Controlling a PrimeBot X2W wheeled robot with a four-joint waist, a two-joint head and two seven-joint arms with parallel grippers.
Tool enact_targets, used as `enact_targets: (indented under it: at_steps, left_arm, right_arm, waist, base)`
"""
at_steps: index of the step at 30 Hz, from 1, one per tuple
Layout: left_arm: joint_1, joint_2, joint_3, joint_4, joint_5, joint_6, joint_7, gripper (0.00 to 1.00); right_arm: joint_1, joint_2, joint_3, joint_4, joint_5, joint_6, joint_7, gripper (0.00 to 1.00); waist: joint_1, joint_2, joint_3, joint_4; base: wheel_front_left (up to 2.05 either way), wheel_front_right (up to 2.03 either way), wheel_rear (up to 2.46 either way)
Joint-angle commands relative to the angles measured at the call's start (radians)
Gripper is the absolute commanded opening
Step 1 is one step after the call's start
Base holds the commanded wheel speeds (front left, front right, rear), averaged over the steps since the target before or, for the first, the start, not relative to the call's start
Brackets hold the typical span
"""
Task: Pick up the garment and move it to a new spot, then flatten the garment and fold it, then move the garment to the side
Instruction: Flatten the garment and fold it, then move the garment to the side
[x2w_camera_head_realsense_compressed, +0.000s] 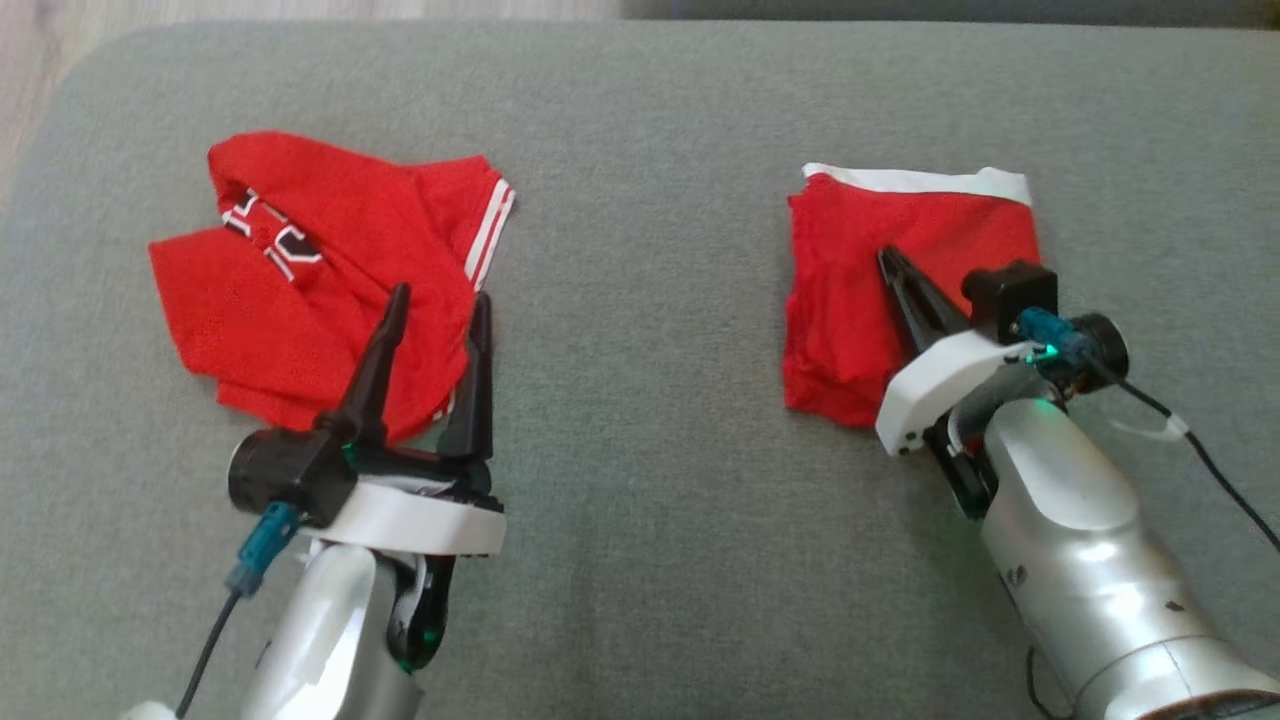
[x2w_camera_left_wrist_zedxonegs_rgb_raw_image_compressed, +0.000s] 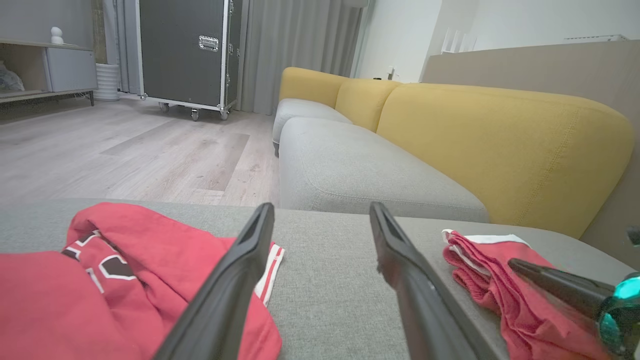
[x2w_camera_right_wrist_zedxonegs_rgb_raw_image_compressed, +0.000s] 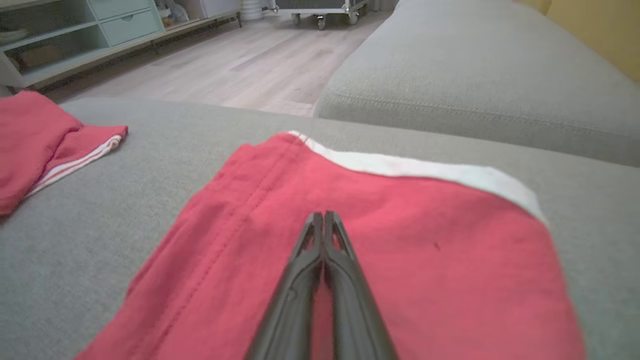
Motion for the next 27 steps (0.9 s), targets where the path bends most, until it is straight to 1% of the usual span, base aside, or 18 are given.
enact_targets:
  at_steps: [1,7,13,14,15,20,23,27]
  left_arm:
    - [-0.004,0.008,0.034,-0.03,-0.002,0.002,-0.01,1.0]
    - [0.019,0.008,0.065,-0.044,-0.004,0.007,-0.01,1.0]
    - [0.049,0.008,0.089,-0.056,-0.009,0.014,-0.01,1.0]
    - [0.055,0.008,0.093,-0.059,-0.01,0.017,-0.01,1.0]
    - [0.061,0.008,0.096,-0.061,-0.01,0.019,-0.01,1.0]
    - [0.092,0.008,0.105,-0.063,-0.012,0.021,-0.01,1.0]
    - [0.111,0.008,0.109,-0.057,-0.009,0.02,-0.01,1.0]
    - [0.135,0.008,0.116,-0.05,-0.01,0.021,-0.01,1.0]
  right_arm:
    - [-0.015,0.012,0.017,-0.038,0.003,-0.001,-0.011,0.0]
    - [0.023,0.012,-0.072,-0.211,-0.002,-0.001,-0.011,0.0]
    - [0.132,0.012,-0.19,-0.422,-0.021,-0.001,-0.011,0.0]
    - [0.154,0.012,-0.206,-0.461,-0.029,-0.001,-0.011,0.38]
    - [0.178,0.012,-0.22,-0.496,-0.039,-0.001,-0.011,1.0]
    - [0.304,0.012,-0.265,-0.605,-0.061,-0.001,-0.011,1.0]
    - [0.377,0.012,-0.264,-0.628,-0.077,-0.001,-0.011,1.0]
    - [0.443,0.012,-0.258,-0.65,-0.058,-0.001,-0.011,1.0]
  waist:
    - [0.0,0.0,-0.012,-0.012]
    - [0.0,0.0,-0.06,-0.069]
    - [0.0,0.0,-0.103,-0.125]
    - [0.0,0.0,-0.108,-0.134]
    - [0.0,0.0,-0.113,-0.142]
    - [0.0,0.0,-0.136,-0.17]
    - [0.0,0.0,-0.146,-0.18]
    - [0.0,0.0,-0.158,-0.187]
  base:
    - [0.0,0.0,0.0]
    - [0.0,0.0,0.0]
    - [0.0,0.0,0.0]
    - [0.0,0.0,0.0]
    - [0.0,0.0,0.0]
    - [0.0,0.0,0.0]
    - [0.0,0.0,0.0]
    - [0.0,0.0,0.0]
